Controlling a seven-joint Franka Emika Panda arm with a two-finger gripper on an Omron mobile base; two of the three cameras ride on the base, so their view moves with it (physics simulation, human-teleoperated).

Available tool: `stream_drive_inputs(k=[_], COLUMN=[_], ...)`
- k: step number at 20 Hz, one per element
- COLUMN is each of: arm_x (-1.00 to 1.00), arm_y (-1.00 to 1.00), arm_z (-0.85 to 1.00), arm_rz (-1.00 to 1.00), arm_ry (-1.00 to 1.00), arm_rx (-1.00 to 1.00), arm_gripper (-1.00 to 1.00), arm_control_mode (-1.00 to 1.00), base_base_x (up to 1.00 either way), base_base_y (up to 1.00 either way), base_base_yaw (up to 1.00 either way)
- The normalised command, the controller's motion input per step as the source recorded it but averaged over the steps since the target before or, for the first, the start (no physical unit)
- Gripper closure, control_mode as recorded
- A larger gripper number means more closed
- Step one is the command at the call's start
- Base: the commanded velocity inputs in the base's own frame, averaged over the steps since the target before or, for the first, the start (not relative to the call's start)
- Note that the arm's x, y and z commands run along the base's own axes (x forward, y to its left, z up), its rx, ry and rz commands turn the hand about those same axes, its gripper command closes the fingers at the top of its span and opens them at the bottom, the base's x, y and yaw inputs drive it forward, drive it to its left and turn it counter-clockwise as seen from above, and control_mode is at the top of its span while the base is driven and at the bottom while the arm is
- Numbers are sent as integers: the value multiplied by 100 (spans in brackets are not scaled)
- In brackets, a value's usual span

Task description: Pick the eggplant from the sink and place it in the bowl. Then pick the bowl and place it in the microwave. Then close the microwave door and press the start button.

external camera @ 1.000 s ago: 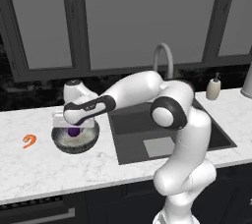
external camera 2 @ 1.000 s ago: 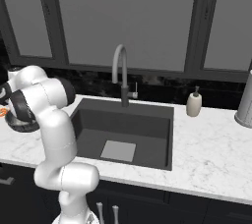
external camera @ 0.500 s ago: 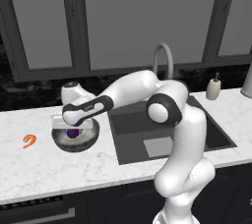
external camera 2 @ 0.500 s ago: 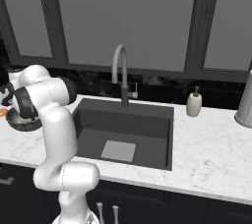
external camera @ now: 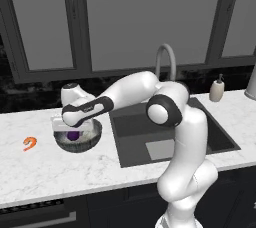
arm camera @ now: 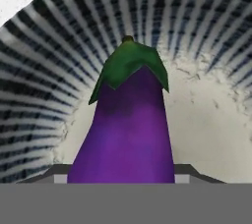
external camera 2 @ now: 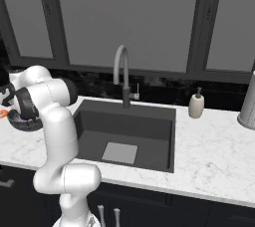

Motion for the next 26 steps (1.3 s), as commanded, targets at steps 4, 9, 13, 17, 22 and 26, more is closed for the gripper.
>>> stream_drive_inputs(k=[4,9,13,17,22,26], arm_x=[0,-1,-23,-23,-24,-9], arm_y=[0,0,0,-1,-16,-57], arm_z=[0,1,27,42,31,7], arm_rz=[-2,-1,0,-4,-2,-1], arm_ry=[0,0,0,0,3,5], arm_rx=[0,0,0,0,0,0], arm_gripper=[-100,-100,-100,-100,-100,-100], arm_control_mode=[-100,-100,-100,-100,-100,-100], base_base_x=[0,0,0,0,0,0], base_base_y=[0,0,0,0,0,0], base_base_yaw=[0,0,0,0,0,0])
